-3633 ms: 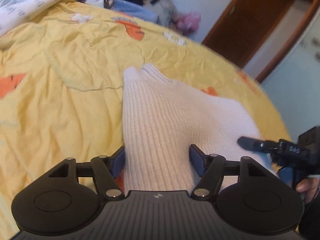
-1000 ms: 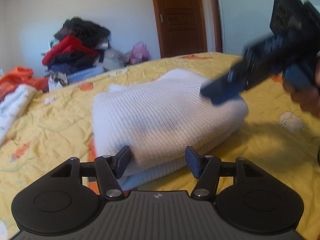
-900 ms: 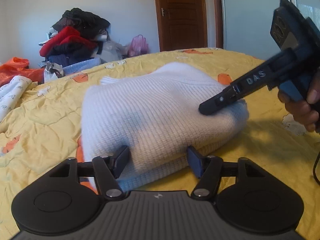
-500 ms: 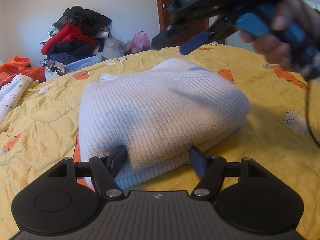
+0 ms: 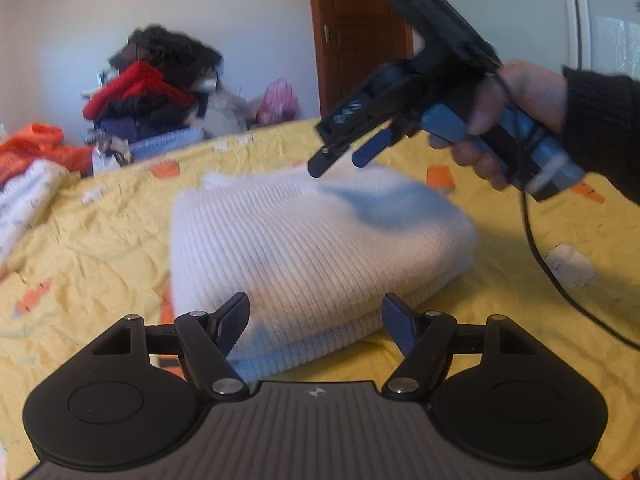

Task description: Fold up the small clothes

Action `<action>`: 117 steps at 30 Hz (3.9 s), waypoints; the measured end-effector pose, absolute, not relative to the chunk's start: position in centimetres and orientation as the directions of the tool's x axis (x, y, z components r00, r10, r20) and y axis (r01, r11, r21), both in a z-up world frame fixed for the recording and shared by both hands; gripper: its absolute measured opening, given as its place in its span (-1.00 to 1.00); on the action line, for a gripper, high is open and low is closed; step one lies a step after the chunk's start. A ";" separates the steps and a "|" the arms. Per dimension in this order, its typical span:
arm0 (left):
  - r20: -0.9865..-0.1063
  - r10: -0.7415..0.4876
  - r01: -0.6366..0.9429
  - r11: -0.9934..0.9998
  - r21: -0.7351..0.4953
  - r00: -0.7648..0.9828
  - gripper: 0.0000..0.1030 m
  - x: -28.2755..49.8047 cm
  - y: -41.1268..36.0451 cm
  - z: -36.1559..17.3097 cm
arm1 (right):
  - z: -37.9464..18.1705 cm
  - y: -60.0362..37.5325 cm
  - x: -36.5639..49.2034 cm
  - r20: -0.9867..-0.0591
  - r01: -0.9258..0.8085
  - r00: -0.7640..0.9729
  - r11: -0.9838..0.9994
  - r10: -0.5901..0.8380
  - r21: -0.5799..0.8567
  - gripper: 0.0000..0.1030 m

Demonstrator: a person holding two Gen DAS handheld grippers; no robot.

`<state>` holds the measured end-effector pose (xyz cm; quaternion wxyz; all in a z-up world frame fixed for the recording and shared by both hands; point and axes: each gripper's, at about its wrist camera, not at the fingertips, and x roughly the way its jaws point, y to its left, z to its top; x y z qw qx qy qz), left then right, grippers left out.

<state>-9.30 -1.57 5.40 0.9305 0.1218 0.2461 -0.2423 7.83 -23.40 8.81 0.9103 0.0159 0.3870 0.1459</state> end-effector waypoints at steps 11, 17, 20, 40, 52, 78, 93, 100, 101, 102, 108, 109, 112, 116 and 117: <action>-0.532 -0.211 0.427 0.844 0.324 0.820 0.17 -7.9 -0.2 2.4 | 9.9 -22.0 -4.3 -0.615 -0.450 0.707 0.893 0.350 -0.009 0.26; -0.510 -0.206 0.404 0.859 0.314 0.835 -0.54 -7.1 1.1 2.1 | 5.9 -21.5 -5.1 -0.673 -0.554 0.647 0.827 0.359 -0.092 0.08; -0.518 -0.205 0.410 0.855 0.319 0.831 -0.56 -7.3 1.2 2.1 | 6.3 -21.1 -4.9 -0.698 -0.565 0.623 0.820 0.354 -0.088 0.09; -0.529 -0.162 0.351 0.894 0.279 0.833 -0.52 -6.6 0.1 1.7 | 4.7 -30.8 12.5 -0.709 -0.155 0.617 0.936 0.342 0.316 -0.35; -0.539 -0.467 0.343 0.884 -0.319 0.701 0.13 -7.9 8.7 5.4 | 7.1 -33.2 -1.6 -0.564 -0.132 0.707 0.863 0.427 0.489 0.95; -0.591 -0.410 0.208 0.901 -0.380 0.694 0.36 -7.8 8.8 6.0 | 5.5 -32.6 -6.5 -0.581 -0.125 0.646 0.819 0.495 0.560 0.51; -0.647 -0.175 0.217 0.976 -0.016 0.742 0.56 -10.9 -1.0 1.5 | 2.4 -20.6 -12.5 -0.724 -0.061 0.690 0.997 0.005 -0.051 0.99; -0.639 -0.140 0.173 0.985 -0.012 0.756 1.00 -9.9 -0.7 0.4 | 1.3 -21.7 -10.9 -0.657 0.034 0.753 0.999 -0.028 -0.003 0.99; -0.641 -0.133 0.173 0.985 -0.001 0.756 1.00 -9.9 -0.9 0.3 | 1.0 -21.6 -10.8 -0.647 0.038 0.762 0.999 -0.037 -0.013 0.99; -0.641 -0.129 0.174 0.985 0.007 0.756 1.00 -10.0 -1.0 0.2 | 0.9 -21.5 -10.7 -0.645 0.043 0.763 0.999 -0.042 -0.013 1.00; -0.638 -0.133 0.173 0.985 0.001 0.758 1.00 -9.9 -1.0 0.3 | 0.6 -21.1 -10.7 -0.631 0.069 0.773 0.997 -0.065 -0.017 1.00; -0.638 -0.131 0.172 0.985 0.002 0.759 1.00 -9.9 -1.0 0.3 | 0.6 -21.1 -10.7 -0.630 0.070 0.774 0.997 -0.066 -0.018 0.99; -0.637 -0.127 0.169 0.986 0.005 0.761 1.00 -9.9 -1.1 0.2 | 0.6 -21.2 -10.8 -0.629 0.069 0.775 0.998 -0.063 -0.015 0.99; -0.636 -0.129 0.169 0.986 0.003 0.761 1.00 -9.9 -1.2 0.2 | 0.5 -21.2 -10.8 -0.628 0.069 0.776 0.998 -0.063 -0.015 0.99; -0.636 -0.131 0.170 0.986 0.000 0.761 1.00 -9.9 -1.1 0.2 | 0.5 -21.2 -10.8 -0.628 0.069 0.776 0.998 -0.063 -0.015 0.99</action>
